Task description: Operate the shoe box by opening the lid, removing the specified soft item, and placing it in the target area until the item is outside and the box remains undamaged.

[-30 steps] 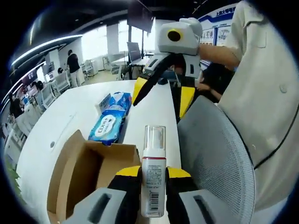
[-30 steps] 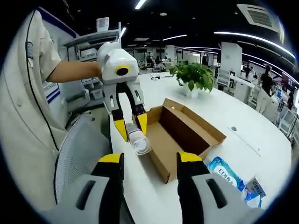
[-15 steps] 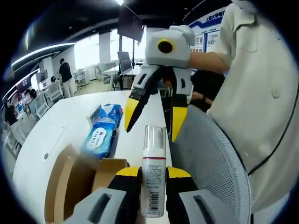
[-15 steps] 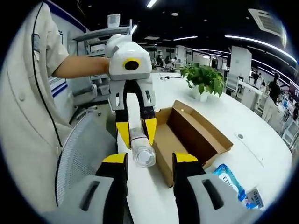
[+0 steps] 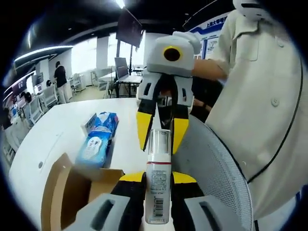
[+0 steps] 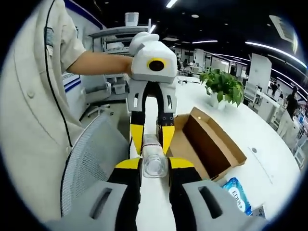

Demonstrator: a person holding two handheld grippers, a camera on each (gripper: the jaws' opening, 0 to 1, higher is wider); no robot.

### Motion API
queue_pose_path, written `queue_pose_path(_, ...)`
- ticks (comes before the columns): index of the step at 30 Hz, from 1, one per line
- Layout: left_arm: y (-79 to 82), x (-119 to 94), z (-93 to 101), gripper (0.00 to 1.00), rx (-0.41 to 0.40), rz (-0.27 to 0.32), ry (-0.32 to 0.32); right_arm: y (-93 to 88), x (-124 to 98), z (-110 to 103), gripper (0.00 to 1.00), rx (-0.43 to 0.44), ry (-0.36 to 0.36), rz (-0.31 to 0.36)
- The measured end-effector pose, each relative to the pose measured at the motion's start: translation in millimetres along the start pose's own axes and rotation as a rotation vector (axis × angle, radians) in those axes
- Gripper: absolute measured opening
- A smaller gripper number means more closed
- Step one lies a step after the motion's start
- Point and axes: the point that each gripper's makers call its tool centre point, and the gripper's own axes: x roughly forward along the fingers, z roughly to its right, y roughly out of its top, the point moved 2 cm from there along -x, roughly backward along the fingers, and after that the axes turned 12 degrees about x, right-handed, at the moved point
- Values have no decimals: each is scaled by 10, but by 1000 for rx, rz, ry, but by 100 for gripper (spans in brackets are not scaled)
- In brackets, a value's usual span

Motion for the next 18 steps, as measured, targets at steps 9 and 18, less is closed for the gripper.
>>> queue_pose_path(9,-17,13,7,19,-13,22,-23,17,9,-32,17,15,16,6)
queue_pose_path(18,-43,61,11,20,-34,13,-16,-11,20,-14,17,54,12,-32)
